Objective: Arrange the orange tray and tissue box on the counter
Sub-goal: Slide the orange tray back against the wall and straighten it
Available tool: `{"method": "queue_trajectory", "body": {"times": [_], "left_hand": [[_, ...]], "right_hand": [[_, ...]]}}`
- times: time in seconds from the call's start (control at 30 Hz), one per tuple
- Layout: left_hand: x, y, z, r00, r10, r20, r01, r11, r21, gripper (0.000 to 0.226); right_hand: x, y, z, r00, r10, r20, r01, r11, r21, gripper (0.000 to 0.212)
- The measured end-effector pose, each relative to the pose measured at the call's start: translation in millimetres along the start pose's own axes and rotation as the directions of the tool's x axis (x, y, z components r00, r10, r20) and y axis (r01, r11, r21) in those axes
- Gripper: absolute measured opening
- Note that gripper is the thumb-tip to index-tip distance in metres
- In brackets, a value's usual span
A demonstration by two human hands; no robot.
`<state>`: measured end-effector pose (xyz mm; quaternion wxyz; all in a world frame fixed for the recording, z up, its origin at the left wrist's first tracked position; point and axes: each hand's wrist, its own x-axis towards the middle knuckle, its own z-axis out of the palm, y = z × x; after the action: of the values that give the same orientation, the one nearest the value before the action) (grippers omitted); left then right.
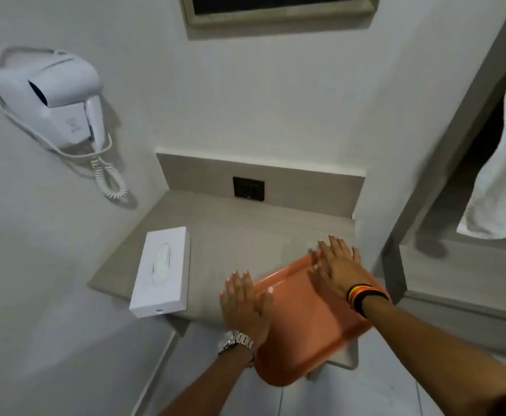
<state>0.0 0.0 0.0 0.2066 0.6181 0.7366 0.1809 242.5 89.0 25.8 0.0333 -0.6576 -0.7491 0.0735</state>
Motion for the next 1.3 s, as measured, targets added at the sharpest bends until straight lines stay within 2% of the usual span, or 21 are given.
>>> {"method": "queue_trajectory", "body": {"times": [0.1,0.2,0.33,0.53,0.63,0.83,1.0,1.17,1.3], "left_hand": [[-22.2,6.1,7.4,0.986,-0.155,0.054,0.161,0.977,-0.142,0.102],[-38.1,11.9,8.9,0.954,-0.282,0.106,0.3,0.91,-0.287,0.112],[-37.8,20.6,10.9,0.908,-0.36,0.215,0.418,0.82,-0.392,0.122],[-24.9,27.9,3.6,0.913,-0.383,0.141,0.397,0.754,-0.523,0.09],[-16.5,27.7,-11.3,0.914,-0.394,0.096,0.374,0.728,-0.574,0.075],[54.3,9.1,-46.1,0.922,-0.381,0.065,0.36,0.784,-0.505,0.087],[141.4,-0.1,-79.2,0.935,-0.349,0.058,0.331,0.807,-0.489,0.085],[216.0,-10.8,-93.4,0.961,-0.233,0.148,0.276,0.852,-0.446,0.092],[251.8,-24.8,-84.6,0.964,-0.189,0.186,0.255,0.856,-0.449,0.094]], "right_hand": [[-13.4,21.3,15.7,0.99,0.117,0.082,-0.118,0.993,0.015,0.07],[-24.3,34.5,24.8,0.971,0.206,0.122,-0.21,0.977,0.026,0.072],[-27.9,42.6,26.9,0.946,0.282,0.159,-0.296,0.952,0.076,0.073],[-25.7,40.1,24.7,0.924,0.365,0.114,-0.382,0.893,0.238,0.057],[-18.0,36.0,21.7,0.894,0.44,0.083,-0.441,0.834,0.332,0.057],[11.2,20.6,21.0,0.847,0.529,0.053,-0.485,0.728,0.485,0.058],[43.4,-11.3,14.7,0.799,0.594,0.091,-0.5,0.573,0.649,0.056],[72.3,-31.5,27.9,0.741,0.655,0.15,-0.526,0.426,0.736,0.057],[84.0,-39.7,42.3,0.721,0.674,0.164,-0.518,0.367,0.772,0.057]]}}
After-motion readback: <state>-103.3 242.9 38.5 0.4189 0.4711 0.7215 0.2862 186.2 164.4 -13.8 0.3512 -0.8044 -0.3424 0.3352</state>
